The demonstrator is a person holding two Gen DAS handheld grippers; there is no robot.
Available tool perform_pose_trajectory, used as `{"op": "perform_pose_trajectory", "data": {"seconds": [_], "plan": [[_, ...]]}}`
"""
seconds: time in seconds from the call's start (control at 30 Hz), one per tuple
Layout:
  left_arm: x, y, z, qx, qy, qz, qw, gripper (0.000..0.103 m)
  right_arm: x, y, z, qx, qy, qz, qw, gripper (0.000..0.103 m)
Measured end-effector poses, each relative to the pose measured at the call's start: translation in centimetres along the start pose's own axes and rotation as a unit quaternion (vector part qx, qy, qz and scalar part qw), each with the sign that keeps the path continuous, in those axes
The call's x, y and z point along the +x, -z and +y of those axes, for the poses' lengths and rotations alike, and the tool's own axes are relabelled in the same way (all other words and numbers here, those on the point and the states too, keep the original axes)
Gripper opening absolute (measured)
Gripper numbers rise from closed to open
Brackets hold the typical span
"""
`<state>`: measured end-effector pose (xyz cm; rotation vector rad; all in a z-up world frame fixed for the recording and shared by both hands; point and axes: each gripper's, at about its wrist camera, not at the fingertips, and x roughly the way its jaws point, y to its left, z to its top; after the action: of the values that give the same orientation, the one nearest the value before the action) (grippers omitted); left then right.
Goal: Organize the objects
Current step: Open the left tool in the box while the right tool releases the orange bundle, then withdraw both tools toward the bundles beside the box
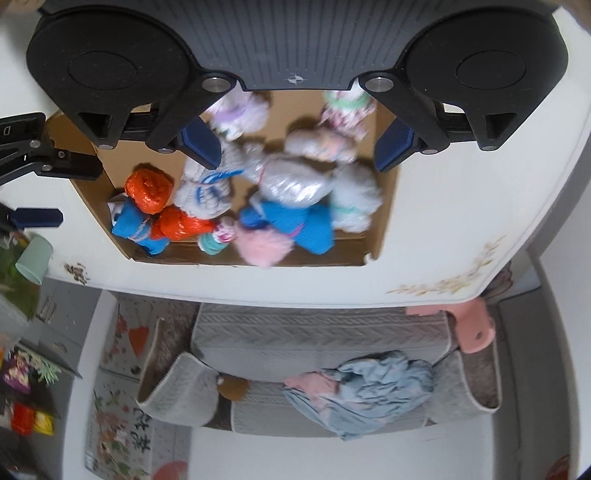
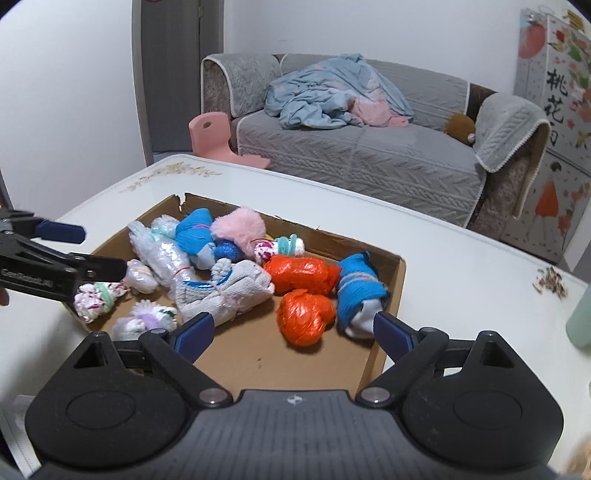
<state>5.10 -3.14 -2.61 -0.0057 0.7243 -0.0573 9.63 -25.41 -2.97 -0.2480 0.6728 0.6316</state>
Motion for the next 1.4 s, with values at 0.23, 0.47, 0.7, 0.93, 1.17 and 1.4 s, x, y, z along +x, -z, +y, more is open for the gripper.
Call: {"op": "perform_pose_trajectory", "data": {"seconds": [0.23,0.47,0.7,0.93,1.17,1.4], "plan": [[-3.0,2.4,2.1,-0.026,-0.009,-0.012,0.9995,0.094,-1.4,1.4,1.1,0.013,0.005,-0.009,1.000,0.093],[-5.0,5.9,3.1,-0.038,-0.015,-0.010,0.9991,0.094,-2.5,2.7,2.2,0.018,0.012,-0.017,1.000,0.095],[-7.1,10.6,3.4,-0.014,0.010,-0.001,0.9998,0.096,-3.5,5.0,3.9,0.003,-0.006,-0.027,1.000,0.097],[-8.9,14.6,3.0,0.032,0.068,0.011,0.9971,0.100,-3.5,8.0,5.2,-0.024,-0.075,-0.025,0.997,0.097],[-7.3,15.0,0.9,0.084,0.093,0.012,0.9920,0.100,-2.1,8.9,5.9,-0.047,-0.118,-0.016,0.992,0.095],[-5.0,15.3,0.1,0.148,0.094,0.016,0.9844,0.095,-0.6,9.2,6.1,-0.072,-0.127,-0.004,0.989,0.095]]}}
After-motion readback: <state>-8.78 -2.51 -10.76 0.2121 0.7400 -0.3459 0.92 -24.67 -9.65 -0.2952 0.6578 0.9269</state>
